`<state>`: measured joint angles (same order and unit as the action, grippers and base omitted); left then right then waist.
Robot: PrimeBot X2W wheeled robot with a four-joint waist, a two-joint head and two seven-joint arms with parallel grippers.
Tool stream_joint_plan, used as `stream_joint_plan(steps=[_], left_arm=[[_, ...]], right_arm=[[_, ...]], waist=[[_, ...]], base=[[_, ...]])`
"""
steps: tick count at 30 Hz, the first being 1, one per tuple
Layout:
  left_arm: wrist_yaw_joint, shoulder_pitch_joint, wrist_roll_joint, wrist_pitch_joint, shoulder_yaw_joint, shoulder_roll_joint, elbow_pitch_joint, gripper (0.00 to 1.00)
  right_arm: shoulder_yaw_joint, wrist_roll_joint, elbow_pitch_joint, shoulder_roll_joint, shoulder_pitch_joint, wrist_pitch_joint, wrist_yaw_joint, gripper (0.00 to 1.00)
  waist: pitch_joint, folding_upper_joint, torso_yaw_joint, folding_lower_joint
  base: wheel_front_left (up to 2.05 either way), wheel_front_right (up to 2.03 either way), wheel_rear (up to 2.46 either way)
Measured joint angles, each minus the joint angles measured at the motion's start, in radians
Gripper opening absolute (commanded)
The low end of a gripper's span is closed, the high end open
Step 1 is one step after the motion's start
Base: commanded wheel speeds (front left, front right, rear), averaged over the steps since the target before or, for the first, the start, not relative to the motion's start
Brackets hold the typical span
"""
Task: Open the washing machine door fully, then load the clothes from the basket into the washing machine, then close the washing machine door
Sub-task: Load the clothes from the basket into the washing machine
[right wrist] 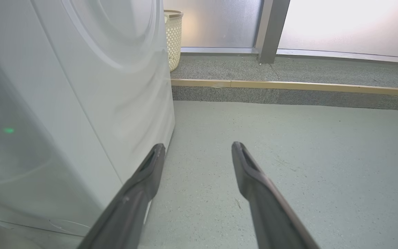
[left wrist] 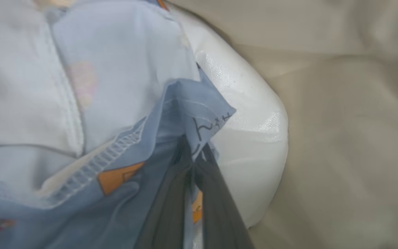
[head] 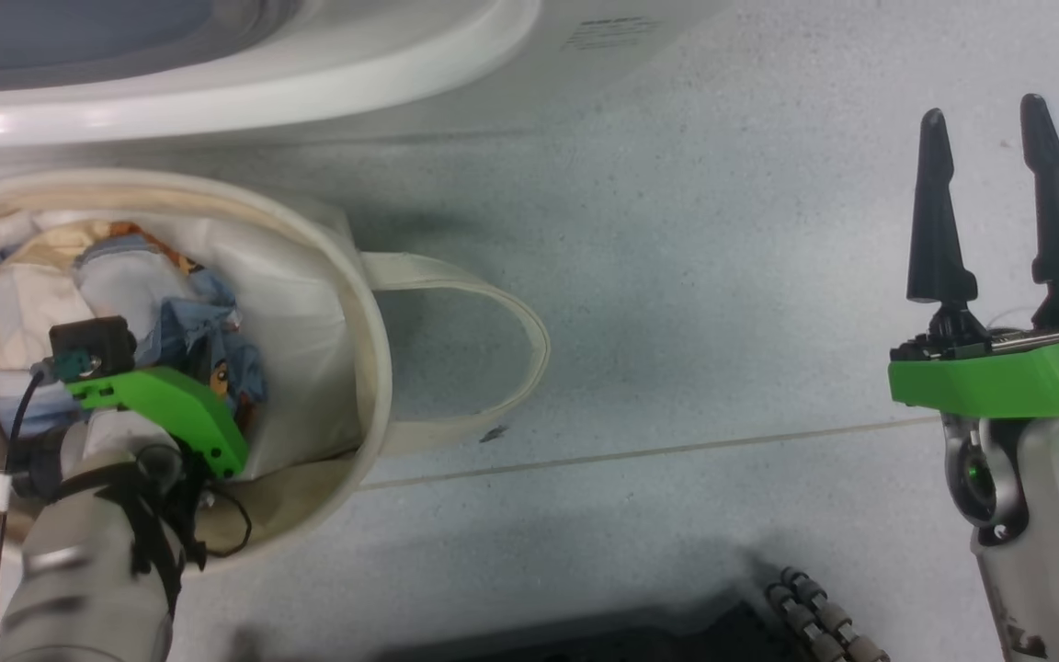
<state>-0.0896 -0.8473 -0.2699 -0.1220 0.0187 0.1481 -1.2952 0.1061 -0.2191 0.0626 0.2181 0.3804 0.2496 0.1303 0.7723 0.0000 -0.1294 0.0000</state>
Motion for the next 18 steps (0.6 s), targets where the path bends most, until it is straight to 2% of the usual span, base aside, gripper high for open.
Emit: stream_joint_plan(steps=[8,13,18], left_arm=[[-0.035,0.018,-0.025,-0.095,0.033,-0.034,0.0,0.0],[-0.035,0.062,-0.043,-0.114,0.064,-0.048,0.004,0.0],[-0.035,0.136,-0.101,-0.126,0.13,-0.055,0.073,0.0]], right_arm=[[0.03,-0.032,-0.063,-0.028,0.002,0.0,0.0,1.0],[0.059,-0.056,-0.109,-0.04,0.003,0.0,0.0,1.0],[0.088,-0.09,-0.16,-0.054,0.002,0.0,0.0,1.0]], waist=[[-0.089,0.0,0.01,-0.0001],[-0.161,0.0,0.017,-0.0001],[-0.263,0.0,0.027,-0.0002]], base=[[0.0,0.0,0.0],[0.0,0.0,0.0],[0.0,0.0,0.0]])
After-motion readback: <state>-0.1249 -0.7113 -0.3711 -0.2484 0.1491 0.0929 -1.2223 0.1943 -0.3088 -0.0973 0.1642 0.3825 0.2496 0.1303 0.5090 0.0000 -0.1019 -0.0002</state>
